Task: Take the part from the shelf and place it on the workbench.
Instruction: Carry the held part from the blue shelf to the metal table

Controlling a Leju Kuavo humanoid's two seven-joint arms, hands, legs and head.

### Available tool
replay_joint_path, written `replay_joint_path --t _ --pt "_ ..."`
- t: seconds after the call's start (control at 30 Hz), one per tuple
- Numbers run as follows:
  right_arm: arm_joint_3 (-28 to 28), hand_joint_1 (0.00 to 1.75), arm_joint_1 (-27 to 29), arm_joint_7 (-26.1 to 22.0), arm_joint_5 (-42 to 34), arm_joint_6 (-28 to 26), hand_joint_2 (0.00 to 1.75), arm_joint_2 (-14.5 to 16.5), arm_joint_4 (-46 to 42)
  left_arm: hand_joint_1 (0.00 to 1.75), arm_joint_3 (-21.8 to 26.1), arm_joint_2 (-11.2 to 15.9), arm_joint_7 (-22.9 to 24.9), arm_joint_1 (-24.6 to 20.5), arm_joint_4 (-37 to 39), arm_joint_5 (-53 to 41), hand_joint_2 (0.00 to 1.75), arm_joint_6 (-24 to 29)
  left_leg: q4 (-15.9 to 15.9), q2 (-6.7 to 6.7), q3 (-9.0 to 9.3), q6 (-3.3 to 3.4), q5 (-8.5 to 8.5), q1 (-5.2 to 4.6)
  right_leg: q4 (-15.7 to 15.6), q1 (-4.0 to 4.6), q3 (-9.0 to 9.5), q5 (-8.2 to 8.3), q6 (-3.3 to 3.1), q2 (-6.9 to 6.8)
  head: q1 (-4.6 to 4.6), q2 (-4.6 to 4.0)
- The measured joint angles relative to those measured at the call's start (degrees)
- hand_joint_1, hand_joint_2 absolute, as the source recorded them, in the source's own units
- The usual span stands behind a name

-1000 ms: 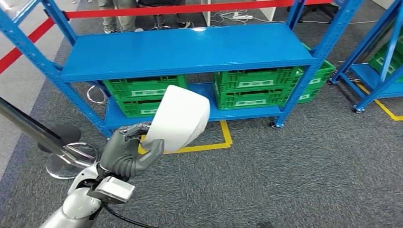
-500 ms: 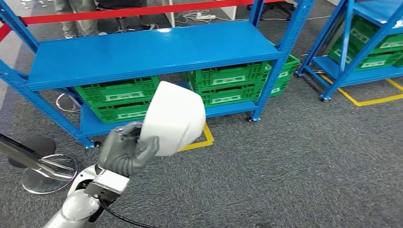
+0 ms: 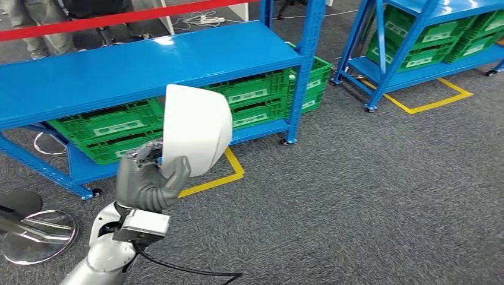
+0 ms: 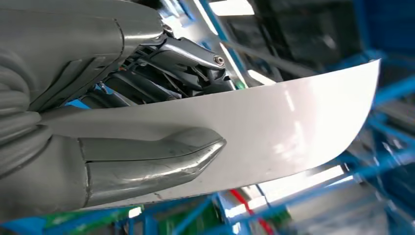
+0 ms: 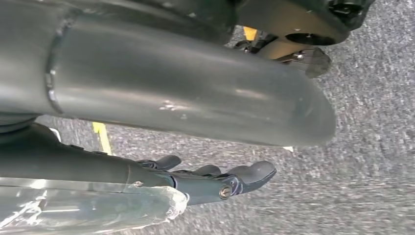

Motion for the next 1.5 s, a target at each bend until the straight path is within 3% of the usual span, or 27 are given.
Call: replay_joint_path --t 0.1,0.13,0.17,0.2,0.23,0.3,0.37,0.43,0.47,0.53,0.6,0.67,0.7,0.73,0.8,0.87,0.93,1.0,1.07,1.13,1.17,1.2,1.27,1.33,1.4,1.47,1.5 --pt "0.01 0.00 -0.41 -0.02 0.17 0.32 0.00 0.00 0.00 1.75 -0.21 1.61 0.39 -1.03 0.00 0.96 1.75 -2.64 9.74 -2.98 -4.22 -0.60 -5.24 0.31 -0.10 -0.08 -0.12 0.28 -0.60 1.72 -0.26 0.00" --pt "0.01 0.00 -0.45 -0.02 0.19 0.38 0.00 0.00 0.00 1.75 -0.23 2.05 0.43 -1.11 0.00 1.00 1.75 -3.00 12.79 -3.25 -5.64 -0.67 -6.24 0.34 -0.09 -0.06 -0.16 0.32 -0.65 2.40 -0.26 0.00" --pt "0.01 0.00 -0.42 -0.02 0.19 0.41 0.00 0.00 0.00 1.75 -0.26 2.38 0.44 -1.16 0.00 1.00 1.75 -3.22 14.17 -3.37 -6.33 -0.67 -6.17 0.36 -0.07 -0.03 -0.19 0.36 -0.67 3.08 -0.26 0.00" --pt "0.00 0.00 -0.36 -0.01 0.19 0.43 0.00 0.00 0.00 1.75 -0.28 2.62 0.44 -1.23 0.00 1.00 1.75 -3.34 13.32 -3.46 -5.97 -0.61 -4.95 0.39 -0.03 -0.02 -0.19 0.40 -0.64 3.75 -0.25 0.00" --pt "-0.01 0.00 -0.32 -0.01 0.19 0.46 0.00 0.00 0.00 1.75 -0.31 2.79 0.41 -1.36 0.00 1.00 1.75 -3.46 10.54 -3.84 -4.64 -0.48 -2.93 0.43 0.03 -0.02 -0.18 0.43 -0.58 4.40 -0.25 0.00" --pt "-0.01 0.00 -0.40 -0.01 0.21 0.58 0.00 0.05 0.00 1.75 -0.38 3.10 0.06 -1.68 -0.01 0.93 1.75 -3.78 3.28 -6.16 -1.22 -0.07 0.61 0.65 0.28 0.02 -0.34 0.49 -0.33 5.65 -0.22 0.00" --pt "-0.01 0.00 -0.53 -0.01 0.25 0.78 0.00 0.10 0.00 1.75 -0.45 3.41 -0.69 -1.91 -0.08 0.66 1.75 -3.94 -0.58 -8.02 0.42 0.29 1.41 0.75 0.54 -0.05 -0.97 0.71 0.29 6.74 -0.20 0.00" --pt "0.01 0.00 -0.44 -0.02 0.30 1.00 0.00 0.10 0.00 1.75 -0.48 3.59 -1.53 -1.98 -0.16 0.06 1.75 -3.66 -1.24 -7.47 0.46 0.70 1.32 0.68 0.53 -0.27 -1.66 1.03 1.08 7.74 -0.21 0.00" --pt "0.01 0.00 -0.32 -0.04 0.34 1.08 0.00 0.10 0.00 1.75 -0.48 3.62 -1.97 -2.01 -0.20 -0.43 1.75 -3.48 -1.46 -6.86 0.47 1.00 1.50 0.70 0.79 -0.31 -2.06 0.85 1.35 7.37 -0.19 0.00" --pt "0.02 0.00 -0.31 -0.10 0.44 1.15 0.00 0.09 0.00 1.75 -0.47 3.69 -2.65 -2.08 -0.28 -1.61 1.75 -3.31 -1.87 -5.47 0.54 1.62 1.78 0.80 4.08 -0.18 -3.96 -1.23 1.77 4.95 0.11 0.00" --pt "0.03 0.00 -0.52 -0.12 0.51 1.27 0.00 0.09 0.00 1.75 -0.48 3.98 -2.70 -2.11 -0.31 -2.36 1.75 -3.67 -1.88 -4.04 0.50 1.90 1.76 0.60 11.11 -0.16 -7.29 -4.75 2.07 2.35 0.35 0.00" --pt "0.06 0.00 -0.60 -0.10 0.54 1.46 0.00 0.09 0.00 1.75 -0.52 4.34 -2.84 -2.12 -0.31 -3.01 1.75 -4.00 -1.87 -2.53 0.45 1.98 1.70 0.47 15.97 -0.31 -9.48 -6.21 2.34 1.67 0.32 0.00" --pt "0.07 0.00 -0.57 -0.08 0.55 1.58 0.00 0.09 0.00 1.75 -0.53 4.48 -3.12 -2.15 -0.31 -3.32 1.75 -4.01 -1.86 -1.83 0.45 1.97 1.66 0.45 15.51 -0.36 -9.09 -5.49 2.41 1.49 0.33 0.00" --pt "0.09 0.00 -0.54 -0.06 0.58 1.68 0.00 0.09 0.00 1.75 -0.55 4.59 -3.46 -2.22 -0.31 -3.54 1.75 -4.09 -1.85 -1.20 0.49 1.90 1.60 0.45 12.87 -0.39 -7.52 -3.95 2.43 1.11 0.33 0.00" --pt "0.10 0.00 -0.65 -0.01 0.67 1.83 0.00 0.08 -0.01 1.75 -0.55 4.84 -3.96 -2.45 -0.31 -3.13 1.75 -4.72 -1.79 -0.13 0.64 1.56 1.39 0.29 5.18 -0.17 -3.10 -1.17 2.22 -1.19 0.35 0.00" --pt "0.13 0.00 -0.93 0.06 0.71 1.90 0.00 0.08 -0.08 1.75 -0.55 5.06 -3.84 -2.67 -0.31 -1.31 1.75 -6.06 -1.64 0.77 0.73 1.07 1.16 -0.05 1.06 0.13 -0.72 -0.43 1.55 -2.78 0.24 0.00" --pt "0.15 0.00 -1.05 0.15 0.67 1.91 0.00 0.08 -0.15 1.75 -0.55 5.15 -3.45 -2.73 -0.31 0.81 1.75 -7.37 -1.56 1.74 0.80 0.57 1.02 -0.16 0.72 0.25 -0.64 -0.39 0.76 -1.87 0.15 0.00" --pt "0.14 0.00 -0.94 0.26 0.60 1.87 0.00 0.07 -0.16 1.75 -0.51 5.13 -3.27 -2.71 -0.31 1.76 1.75 -7.95 -0.60 0.99 0.58 -0.05 0.04 0.12 0.54 0.15 -0.64 -0.15 0.12 -0.68 0.08 0.00" --pt "0.14 0.00 -0.98 0.34 0.54 1.84 0.00 0.07 -0.17 1.75 -0.40 5.19 -3.24 -2.61 -0.31 1.92 1.75 -8.06 4.28 -1.49 -1.51 -0.54 -2.99 0.41 0.39 -0.01 -0.56 0.05 -0.45 0.52 -0.15 0.00" --pt "0.15 0.00 -1.09 0.36 0.54 1.83 0.00 0.08 -0.19 1.75 -0.33 5.33 -3.22 -2.32 -0.31 1.98 1.75 -8.08 11.77 -3.01 -5.19 -0.63 -6.17 0.50 0.41 0.03 -0.56 0.09 -0.70 1.93 -0.27 0.00" --pt "0.15 0.00 -1.08 0.36 0.54 1.83 0.00 0.08 -0.19 1.75 -0.32 5.38 -3.21 -2.18 -0.31 2.00 1.75 -8.09 14.20 -3.25 -6.57 -0.59 -6.60 0.50 0.43 0.07 -0.54 0.09 -0.72 2.70 -0.28 0.00" --pt "0.15 0.00 -1.04 0.37 0.54 1.83 0.00 0.08 -0.20 1.75 -0.33 5.42 -3.20 -2.10 -0.31 1.96 1.75 -8.08 14.69 -3.36 -7.08 -0.48 -5.88 0.50 0.45 0.12 -0.49 0.09 -0.73 3.45 -0.27 0.00" --pt "0.15 0.00 -0.98 0.36 0.54 1.85 0.00 0.08 -0.20 1.75 -0.32 5.45 -3.26 -2.05 -0.31 1.74 1.75 -7.86 9.69 -4.14 -5.18 -0.04 -1.67 0.50 0.47 0.16 -0.32 0.09 -0.71 4.99 -0.27 0.00" --pt "0.16 0.00 -1.02 0.32 0.53 1.87 0.00 0.11 -0.20 1.75 -0.25 5.44 -3.47 -2.04 -0.31 1.72 1.75 -7.62 2.55 -6.48 -2.07 0.54 1.75 0.59 0.64 0.23 -0.39 0.09 -0.46 6.38 -0.25 0.00" --pt "0.17 0.00 -1.03 0.32 0.51 1.87 0.00 0.14 -0.24 1.75 -0.13 5.38 -3.56 -2.00 -0.31 2.21 1.75 -7.85 -0.52 -7.82 -0.81 0.83 2.15 0.58 0.79 0.11 -0.88 0.22 0.12 7.43 -0.25 0.00" --pt "0.17 0.00 -0.78 0.34 0.49 1.87 0.00 0.14 -0.26 1.75 -0.06 5.20 -3.54 -1.99 -0.31 2.67 1.75 -8.32 -1.17 -6.97 -0.63 1.13 2.20 0.60 0.79 -0.09 -1.45 0.31 0.82 7.92 -0.28 0.00" --pt "0.19 0.00 -0.65 0.34 0.49 1.86 0.00 0.13 -0.26 1.75 -0.07 5.06 -3.62 -2.01 -0.31 2.67 1.75 -8.48 -1.45 -6.41 -0.54 1.40 2.37 0.66 1.32 -0.05 -1.87 -0.12 1.12 7.06 -0.20 0.00"
